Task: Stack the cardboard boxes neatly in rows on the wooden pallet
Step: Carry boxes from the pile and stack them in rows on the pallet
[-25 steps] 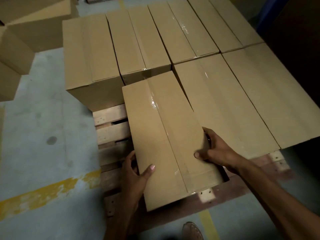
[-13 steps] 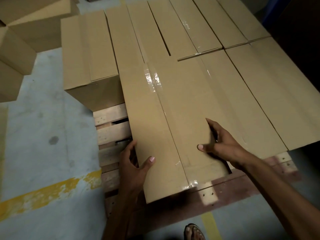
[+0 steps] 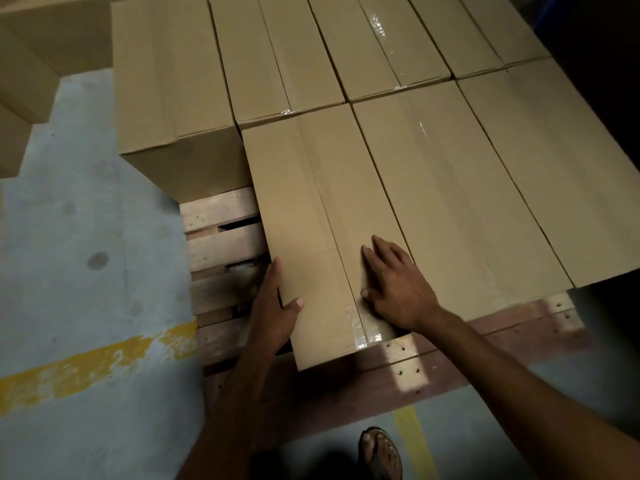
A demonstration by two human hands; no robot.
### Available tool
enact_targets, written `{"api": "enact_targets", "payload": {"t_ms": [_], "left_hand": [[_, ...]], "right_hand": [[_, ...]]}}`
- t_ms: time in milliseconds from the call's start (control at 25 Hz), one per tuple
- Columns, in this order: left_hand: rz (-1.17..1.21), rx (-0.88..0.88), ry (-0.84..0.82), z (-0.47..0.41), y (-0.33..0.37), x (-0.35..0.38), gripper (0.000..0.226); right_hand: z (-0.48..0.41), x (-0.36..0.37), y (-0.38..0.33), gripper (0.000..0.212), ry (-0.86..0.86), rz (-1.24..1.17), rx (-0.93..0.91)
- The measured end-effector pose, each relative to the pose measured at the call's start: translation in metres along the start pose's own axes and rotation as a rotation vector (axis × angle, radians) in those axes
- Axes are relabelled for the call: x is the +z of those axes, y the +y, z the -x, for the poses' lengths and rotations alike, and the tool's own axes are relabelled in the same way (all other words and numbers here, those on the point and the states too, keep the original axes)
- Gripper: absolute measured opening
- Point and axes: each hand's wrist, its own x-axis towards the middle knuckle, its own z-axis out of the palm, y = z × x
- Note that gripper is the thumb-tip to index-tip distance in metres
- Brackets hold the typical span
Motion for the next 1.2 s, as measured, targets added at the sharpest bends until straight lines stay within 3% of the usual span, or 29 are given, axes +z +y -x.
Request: {"api": "enact_targets", "payload": {"t_ms": [120,240,400,520,760,920,1080,1200], "left_hand": [[0.01,0.0,-0.007,0.003,-0.01,0.0,0.095],[0.04,-0.049,0.019,0.018,-0.021,0.008,0.093],[0.065,-0.118,0.048,0.029,-0.031,0.017,0.084],[0.078,-0.126,0.028,0.026,-0.03,0.017,0.082],[0.019,-0.175,-0.018,0.033,-0.003,0.006,0.077],[0.077,-0.123,0.036,0.073,0.071,-0.023,0.066],[0.284,-0.042,0.173,0.155,0.137,-0.06,0.055],[0.343,0.041,0.209,0.234,0.173,-0.097,0.049]], "right_hand": [[0.01,-0.003,0.01,0.091,0.024,0.021,0.031],[0.038,-0.007,0.037,0.105,0.112,0.006,0.173],[0.066,-0.005,0.078,0.138,-0.142,0.031,0.168],[0.065,-0.005,0.089,0.147,-0.238,0.128,0.094],[0.067,-0.026,0.068,0.13,-0.213,0.156,0.149],[0.095,-0.065,0.013,0.107,-0.02,-0.163,0.162],[0.157,-0.116,-0.06,0.078,0.111,-0.5,0.19],[0.212,-0.162,-0.116,0.065,0.171,-0.589,0.153]]}}
